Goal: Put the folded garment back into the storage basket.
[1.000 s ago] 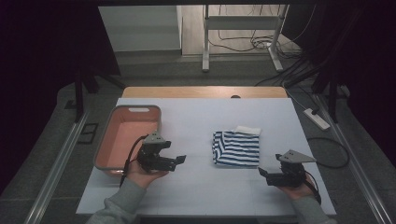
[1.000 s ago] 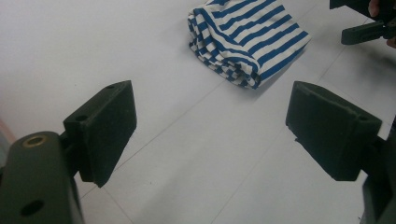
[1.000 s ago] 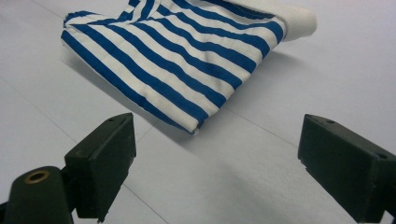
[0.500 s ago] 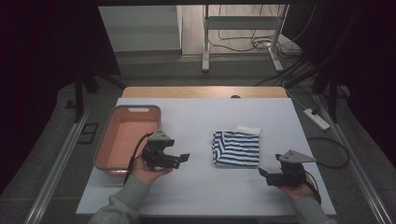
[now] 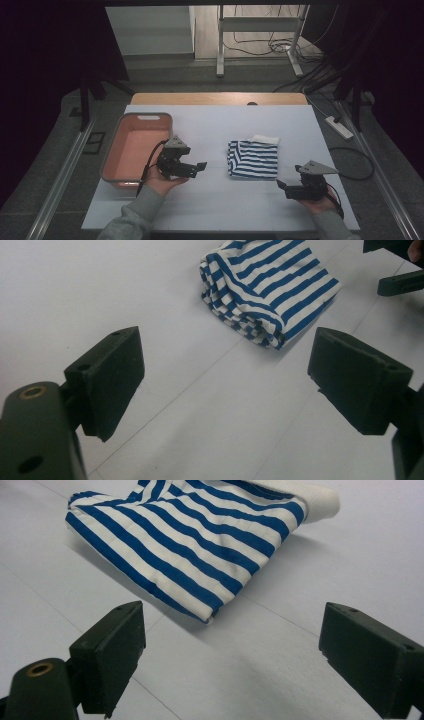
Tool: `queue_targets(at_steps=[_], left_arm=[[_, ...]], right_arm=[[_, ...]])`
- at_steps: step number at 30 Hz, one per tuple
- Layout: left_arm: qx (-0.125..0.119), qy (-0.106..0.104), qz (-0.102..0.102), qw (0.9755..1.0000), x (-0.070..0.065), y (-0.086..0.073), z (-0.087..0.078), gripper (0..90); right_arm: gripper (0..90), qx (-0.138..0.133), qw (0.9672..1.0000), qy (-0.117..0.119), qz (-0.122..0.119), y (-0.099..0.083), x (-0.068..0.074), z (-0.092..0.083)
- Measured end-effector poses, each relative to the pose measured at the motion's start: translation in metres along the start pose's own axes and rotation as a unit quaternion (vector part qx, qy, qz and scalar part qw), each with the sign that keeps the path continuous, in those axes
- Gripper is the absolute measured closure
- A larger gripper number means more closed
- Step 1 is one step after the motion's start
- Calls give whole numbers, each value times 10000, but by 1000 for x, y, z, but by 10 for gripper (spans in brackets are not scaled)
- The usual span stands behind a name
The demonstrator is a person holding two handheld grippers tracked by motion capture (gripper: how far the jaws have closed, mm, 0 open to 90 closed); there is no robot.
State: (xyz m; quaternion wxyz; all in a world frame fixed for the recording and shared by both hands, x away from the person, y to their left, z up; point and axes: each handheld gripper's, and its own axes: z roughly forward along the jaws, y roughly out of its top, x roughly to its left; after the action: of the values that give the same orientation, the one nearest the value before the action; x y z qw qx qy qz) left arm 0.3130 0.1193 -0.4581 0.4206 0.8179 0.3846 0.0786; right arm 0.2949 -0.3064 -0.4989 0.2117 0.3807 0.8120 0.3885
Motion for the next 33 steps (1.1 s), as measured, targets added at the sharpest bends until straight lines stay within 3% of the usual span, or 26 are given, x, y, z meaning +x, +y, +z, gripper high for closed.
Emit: queue_targets(at_steps=[33], left_arm=[[158,-67,80,9998,-6,17,26,151]], right_arm=[[121,-2,10000,8,-15,0,0,0]])
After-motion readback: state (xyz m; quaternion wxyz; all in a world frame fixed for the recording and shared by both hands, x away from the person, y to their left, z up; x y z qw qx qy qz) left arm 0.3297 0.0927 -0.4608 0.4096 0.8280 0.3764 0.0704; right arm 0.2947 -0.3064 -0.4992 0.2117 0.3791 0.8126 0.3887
